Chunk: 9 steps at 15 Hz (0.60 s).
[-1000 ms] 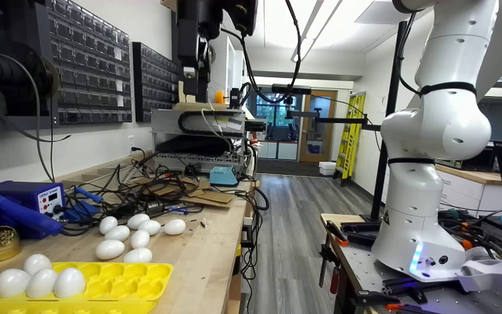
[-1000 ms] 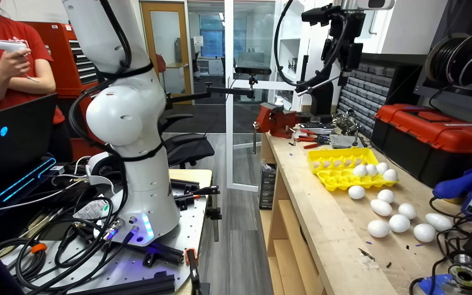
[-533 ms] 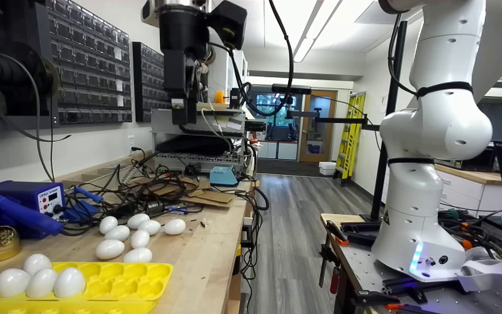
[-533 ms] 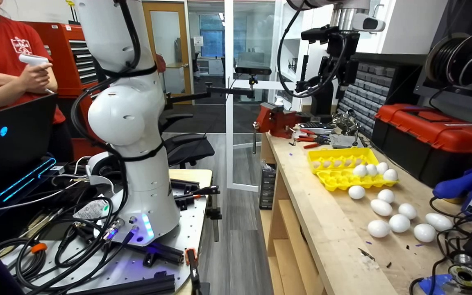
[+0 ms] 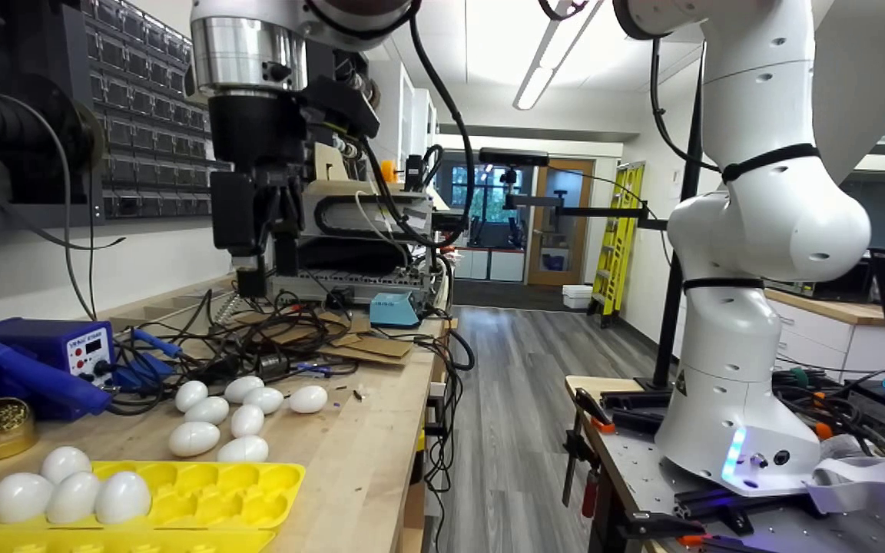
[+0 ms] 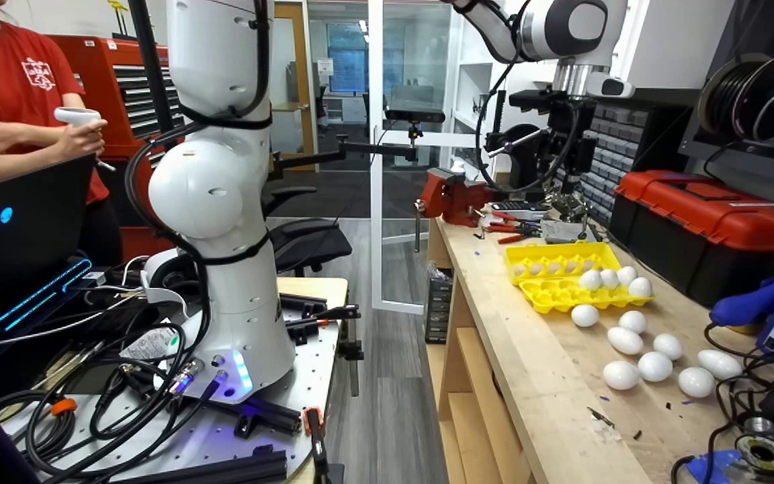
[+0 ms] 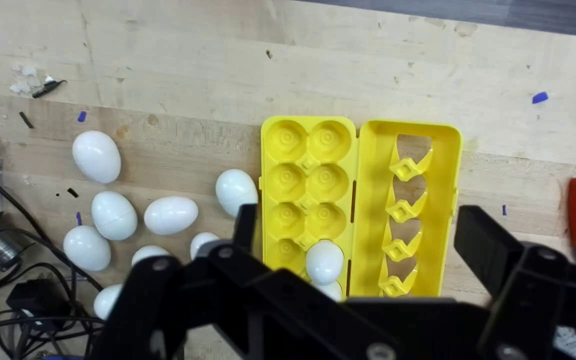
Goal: Remove the egg from the egg holder and put it on the counter
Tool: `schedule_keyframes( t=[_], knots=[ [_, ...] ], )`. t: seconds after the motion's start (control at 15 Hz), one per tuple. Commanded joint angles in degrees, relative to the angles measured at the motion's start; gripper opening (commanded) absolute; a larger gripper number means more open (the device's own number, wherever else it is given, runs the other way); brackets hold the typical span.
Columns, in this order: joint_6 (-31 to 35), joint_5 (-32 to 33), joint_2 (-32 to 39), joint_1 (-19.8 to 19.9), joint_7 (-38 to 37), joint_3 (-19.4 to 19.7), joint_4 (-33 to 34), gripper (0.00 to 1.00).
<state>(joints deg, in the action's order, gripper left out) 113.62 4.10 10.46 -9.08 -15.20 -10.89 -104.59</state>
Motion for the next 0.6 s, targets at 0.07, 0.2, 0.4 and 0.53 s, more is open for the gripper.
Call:
schedule_keyframes(
  t=[0.07, 0.2, 0.4, 0.53],
  knots=[
    [0.31, 0.98, 6.42, -2.08, -2.49, 1.57, 6.83, 1.00],
    [0.21, 0.71, 8.40, -2.40, -2.38, 1.96, 9.16, 1.00],
    [0.47, -0.38, 8.24, -2.31, -0.57, 2.24, 8.38, 1.00],
    [0.47, -0.44, 8.85, -2.35, -0.51, 2.36, 8.85, 1.00]
  ],
)
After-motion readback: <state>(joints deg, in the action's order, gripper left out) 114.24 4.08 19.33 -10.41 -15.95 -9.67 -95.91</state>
